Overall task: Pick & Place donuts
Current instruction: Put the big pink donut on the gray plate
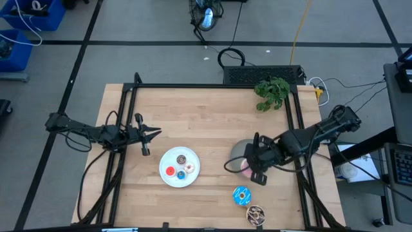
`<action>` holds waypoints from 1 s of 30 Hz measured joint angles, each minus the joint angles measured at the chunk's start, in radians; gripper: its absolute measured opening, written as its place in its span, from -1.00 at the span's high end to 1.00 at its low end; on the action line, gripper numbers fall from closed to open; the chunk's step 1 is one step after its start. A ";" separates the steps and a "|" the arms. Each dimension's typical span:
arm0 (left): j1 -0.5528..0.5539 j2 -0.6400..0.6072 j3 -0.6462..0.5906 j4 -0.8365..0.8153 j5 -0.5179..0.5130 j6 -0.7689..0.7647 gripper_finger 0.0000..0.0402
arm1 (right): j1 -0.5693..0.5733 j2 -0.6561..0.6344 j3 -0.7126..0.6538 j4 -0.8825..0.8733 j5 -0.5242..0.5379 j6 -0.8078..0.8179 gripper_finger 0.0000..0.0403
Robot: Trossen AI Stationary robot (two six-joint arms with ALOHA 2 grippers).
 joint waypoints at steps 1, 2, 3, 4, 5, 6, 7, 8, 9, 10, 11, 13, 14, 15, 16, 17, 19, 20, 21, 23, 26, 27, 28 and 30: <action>0.000 0.000 0.000 0.000 0.000 0.000 0.76 | -0.010 0.000 0.000 0.000 0.000 0.000 0.95; 0.000 0.000 0.000 0.000 0.000 0.000 0.76 | -0.021 0.000 0.000 0.002 0.000 -0.003 0.95; 0.000 0.000 0.000 0.000 0.000 0.000 0.76 | -0.031 0.000 0.000 0.003 -0.001 -0.014 0.95; 0.000 0.000 0.000 -0.001 0.000 0.000 0.76 | -0.041 0.000 0.000 0.004 -0.001 -0.027 0.95; 0.000 0.000 0.000 -0.001 0.000 0.000 0.76 | -0.050 0.000 0.000 0.004 -0.001 -0.046 0.95; 0.000 0.000 0.000 -0.001 0.000 0.001 0.76 | -0.062 0.000 0.000 0.004 0.000 -0.063 0.95; 0.000 0.000 0.000 -0.001 0.000 0.004 0.76 | -0.074 0.000 0.000 0.002 0.006 -0.074 0.95; 0.000 0.000 0.000 -0.001 0.000 0.009 0.76 | -0.087 0.000 0.000 -0.001 0.021 -0.078 0.95; 0.000 0.000 0.000 0.000 0.000 0.016 0.76 | -0.104 0.000 0.000 -0.004 0.040 -0.082 0.95; 0.000 0.000 0.000 0.001 0.000 0.022 0.76 | -0.122 0.000 0.000 -0.006 0.052 -0.088 0.95; 0.000 0.000 0.000 0.004 0.000 0.028 0.76 | -0.140 0.000 0.000 -0.005 0.064 -0.096 0.95; 0.000 0.000 0.000 0.004 0.000 0.027 0.76 | -0.173 0.000 0.000 0.000 0.073 -0.114 0.95; 0.000 0.000 0.000 0.004 0.000 0.026 0.76 | -0.185 0.000 0.000 0.003 0.071 -0.121 0.95; 0.000 0.000 0.000 0.004 0.000 0.026 0.76 | -0.196 0.000 0.000 0.005 0.062 -0.127 0.95; 0.000 0.000 0.000 0.004 0.000 0.028 0.76 | -0.206 0.000 0.000 0.006 0.044 -0.131 0.95; 0.000 0.000 0.000 0.004 -0.001 0.035 0.76 | -0.212 0.000 0.000 0.006 0.027 -0.137 0.95; 0.000 0.000 0.000 0.005 -0.009 0.047 0.76 | -0.223 0.000 0.000 0.000 0.013 -0.146 0.95; 0.000 0.000 0.000 0.006 -0.016 0.056 0.76 | -0.230 0.000 0.000 -0.002 0.002 -0.146 0.95; 0.000 0.000 0.000 0.006 -0.023 0.062 0.76 | -0.238 0.000 0.000 -0.004 -0.013 -0.142 0.95; 0.000 0.000 0.000 0.006 -0.028 0.064 0.76 | -0.253 0.000 0.000 -0.004 -0.042 -0.125 0.95; 0.000 0.000 0.000 0.006 -0.027 0.058 0.76 | -0.266 0.000 0.000 -0.003 -0.055 -0.121 0.95; 0.000 0.000 0.000 0.006 -0.027 0.058 0.76 | -0.268 0.000 0.000 -0.005 -0.055 -0.122 0.95; 0.000 0.000 0.000 0.006 -0.027 0.059 0.76 | -0.268 0.000 0.000 -0.006 -0.056 -0.122 0.95; 0.000 0.000 0.000 0.006 -0.027 0.058 0.76 | -0.268 0.000 0.000 -0.012 -0.055 -0.126 0.95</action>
